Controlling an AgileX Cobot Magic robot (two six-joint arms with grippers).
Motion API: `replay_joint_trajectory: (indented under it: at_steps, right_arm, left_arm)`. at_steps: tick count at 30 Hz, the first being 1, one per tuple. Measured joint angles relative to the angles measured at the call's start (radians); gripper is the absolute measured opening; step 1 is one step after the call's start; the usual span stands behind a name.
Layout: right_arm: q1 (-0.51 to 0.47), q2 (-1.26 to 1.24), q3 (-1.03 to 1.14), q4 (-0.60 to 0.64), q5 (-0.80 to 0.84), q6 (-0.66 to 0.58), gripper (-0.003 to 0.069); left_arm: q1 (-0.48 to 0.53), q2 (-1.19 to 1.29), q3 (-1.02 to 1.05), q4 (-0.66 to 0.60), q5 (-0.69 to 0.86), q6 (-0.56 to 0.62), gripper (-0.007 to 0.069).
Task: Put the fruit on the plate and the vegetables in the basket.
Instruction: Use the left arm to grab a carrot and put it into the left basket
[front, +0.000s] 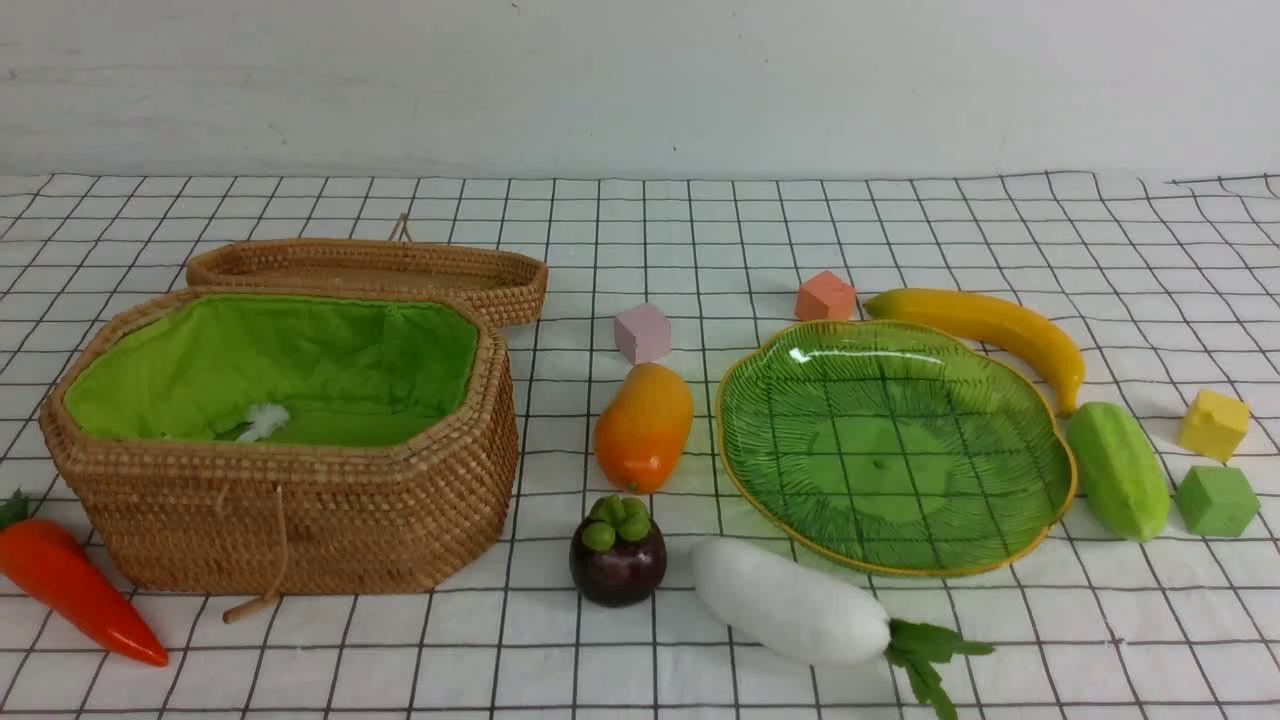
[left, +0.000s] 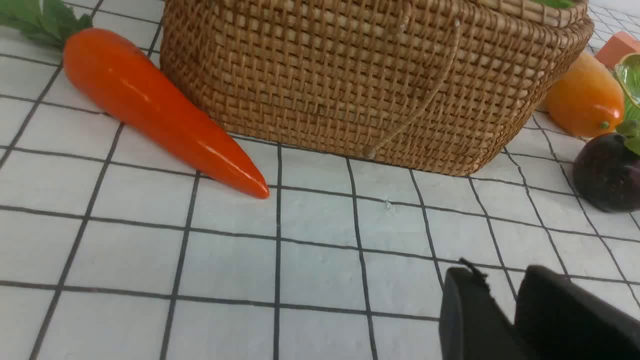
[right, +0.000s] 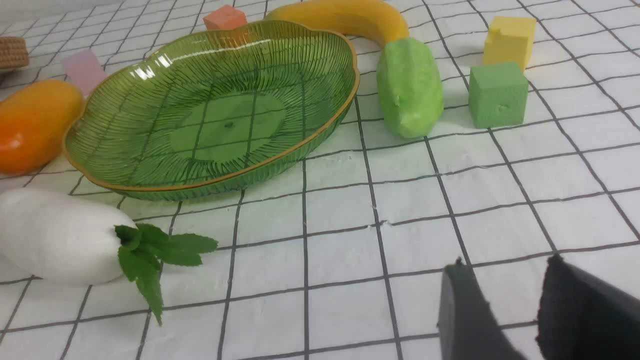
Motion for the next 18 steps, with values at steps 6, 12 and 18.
replay_joint_trajectory:
  at_steps: [6,12,18]
  right_arm:
    - [0.000,0.000,0.000,0.000,0.000,0.000,0.0244]
    - [0.000,0.000,0.000,0.000,0.000,0.000,0.0244]
    - [0.000,0.000,0.000,0.000,0.000,0.000,0.0244]
  left_arm:
    - [0.000,0.000,0.000,0.000,0.000,0.000,0.0148]
    - [0.000,0.000,0.000,0.000,-0.020,0.000,0.0153]
    - [0.000,0.000,0.000,-0.226,-0.231,-0.140,0.0154]
